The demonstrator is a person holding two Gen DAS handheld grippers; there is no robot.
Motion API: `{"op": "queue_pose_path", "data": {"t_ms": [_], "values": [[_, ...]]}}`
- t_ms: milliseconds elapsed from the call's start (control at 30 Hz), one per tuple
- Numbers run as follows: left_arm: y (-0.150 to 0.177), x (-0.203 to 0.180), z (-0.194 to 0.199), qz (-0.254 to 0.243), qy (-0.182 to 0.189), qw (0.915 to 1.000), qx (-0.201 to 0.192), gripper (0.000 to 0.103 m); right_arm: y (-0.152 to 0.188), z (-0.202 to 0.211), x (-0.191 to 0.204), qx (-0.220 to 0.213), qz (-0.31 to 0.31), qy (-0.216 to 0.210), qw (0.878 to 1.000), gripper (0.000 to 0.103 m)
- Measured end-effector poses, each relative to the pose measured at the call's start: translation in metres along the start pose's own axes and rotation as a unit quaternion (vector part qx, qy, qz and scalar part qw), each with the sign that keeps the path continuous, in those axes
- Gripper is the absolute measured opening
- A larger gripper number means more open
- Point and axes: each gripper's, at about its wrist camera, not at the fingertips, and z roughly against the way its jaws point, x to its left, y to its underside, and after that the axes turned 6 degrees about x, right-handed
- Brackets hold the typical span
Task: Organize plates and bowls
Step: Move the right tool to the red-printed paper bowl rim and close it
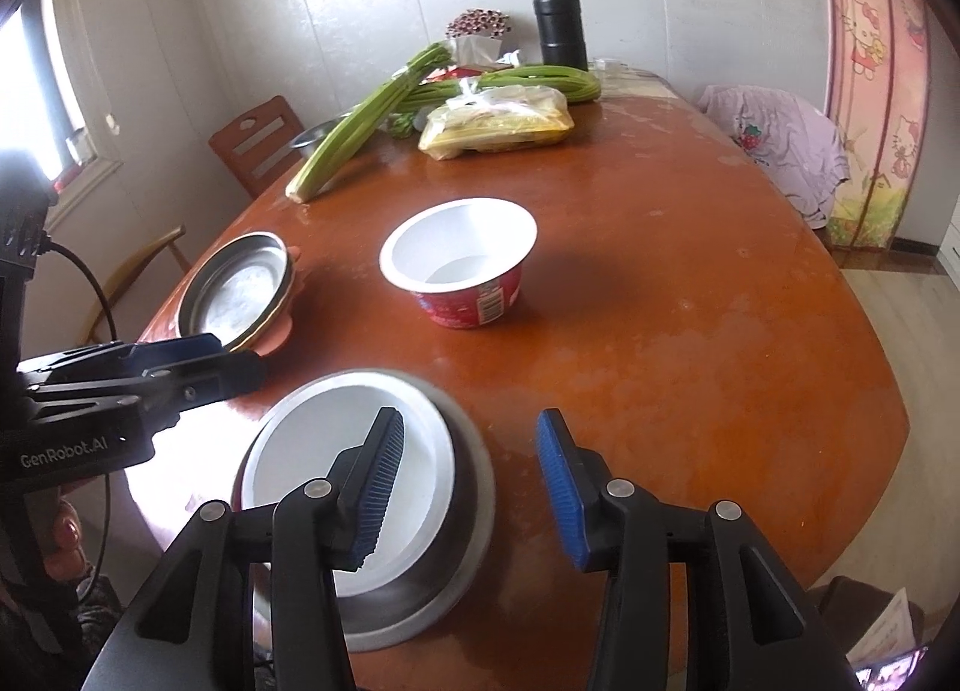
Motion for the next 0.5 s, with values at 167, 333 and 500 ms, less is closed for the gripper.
{"op": "queue_pose_path", "data": {"t_ms": [167,333,500], "values": [[-0.017,0.0,-0.006,-0.012,-0.001,0.9999,-0.007,0.057,-0.01,-0.004,-0.005,-0.003,-0.008,0.01,1.0,0.049],[-0.034,-0.002,-0.016,-0.027,-0.006,0.9995,-0.016,0.058,-0.023,-0.01,-0.011,-0.007,-0.017,0.017,1.0,0.05],[-0.05,0.0,-0.03,-0.034,-0.007,0.9993,-0.015,0.058,-0.04,-0.019,-0.018,-0.009,-0.024,0.025,0.999,0.05]]}}
